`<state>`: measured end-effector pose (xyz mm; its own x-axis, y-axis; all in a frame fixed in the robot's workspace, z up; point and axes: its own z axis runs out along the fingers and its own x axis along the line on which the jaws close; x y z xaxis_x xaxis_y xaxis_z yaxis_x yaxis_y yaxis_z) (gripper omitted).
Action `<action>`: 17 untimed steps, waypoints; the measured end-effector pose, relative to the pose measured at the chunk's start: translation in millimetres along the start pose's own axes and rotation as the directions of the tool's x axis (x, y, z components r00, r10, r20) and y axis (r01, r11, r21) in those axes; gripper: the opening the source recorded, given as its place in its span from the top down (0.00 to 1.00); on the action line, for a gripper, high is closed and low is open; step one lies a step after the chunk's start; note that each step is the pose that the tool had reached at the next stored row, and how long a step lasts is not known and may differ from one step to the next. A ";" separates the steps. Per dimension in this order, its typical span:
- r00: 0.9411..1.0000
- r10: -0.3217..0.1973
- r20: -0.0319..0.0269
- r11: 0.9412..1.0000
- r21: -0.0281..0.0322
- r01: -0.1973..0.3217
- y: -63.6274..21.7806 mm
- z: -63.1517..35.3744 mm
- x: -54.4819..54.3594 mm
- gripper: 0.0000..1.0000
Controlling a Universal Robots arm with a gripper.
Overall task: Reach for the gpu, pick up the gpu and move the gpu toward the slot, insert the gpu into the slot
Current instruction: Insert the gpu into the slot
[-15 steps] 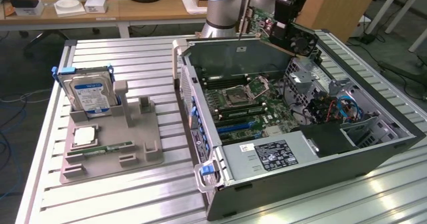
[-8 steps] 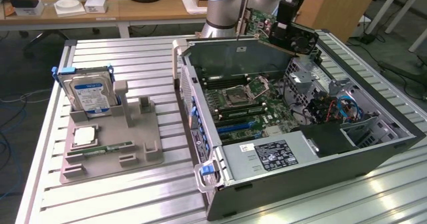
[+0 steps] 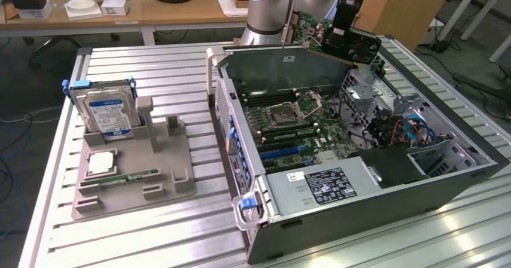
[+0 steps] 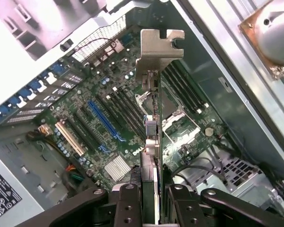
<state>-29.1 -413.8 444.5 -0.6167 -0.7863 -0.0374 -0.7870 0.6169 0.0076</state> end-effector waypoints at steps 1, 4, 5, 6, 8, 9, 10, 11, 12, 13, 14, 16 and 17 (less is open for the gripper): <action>1.000 -0.012 0.000 1.000 0.000 0.012 0.0 0.1 0.0 0.73; 0.999 -0.049 0.000 0.999 -0.002 0.049 0.0 0.3 0.0 0.73; 0.998 -0.062 0.000 0.998 -0.002 0.062 0.0 0.4 0.0 0.73; 0.997 -0.076 0.000 0.997 -0.003 0.076 0.0 0.5 0.1 0.73; 0.995 -0.100 -0.001 0.995 -0.004 0.100 -0.1 0.6 0.1 0.73; 0.994 -0.111 -0.001 0.994 -0.004 0.111 -0.1 0.7 0.1 0.73; 0.992 -0.122 -0.001 0.992 -0.005 0.122 -0.1 0.8 0.2 0.73; 0.991 -0.132 -0.001 0.991 -0.005 0.132 -0.1 0.8 0.2 0.73; 0.990 -0.143 -0.001 0.990 -0.005 0.143 -0.2 0.8 0.2 0.73; 0.988 -0.155 -0.001 0.988 -0.006 0.155 -0.2 0.9 0.2 0.73; 0.986 -0.167 -0.001 0.986 -0.006 0.167 -0.2 0.9 0.3 0.73; 0.983 -0.183 0.000 0.983 -0.007 0.183 -0.4 1.1 0.5 0.73; 0.982 -0.188 0.000 0.982 -0.007 0.188 -0.5 1.1 0.7 0.73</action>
<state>-29.0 -414.6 443.4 -0.4579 -0.8882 -0.0378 -0.8890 0.4579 0.0076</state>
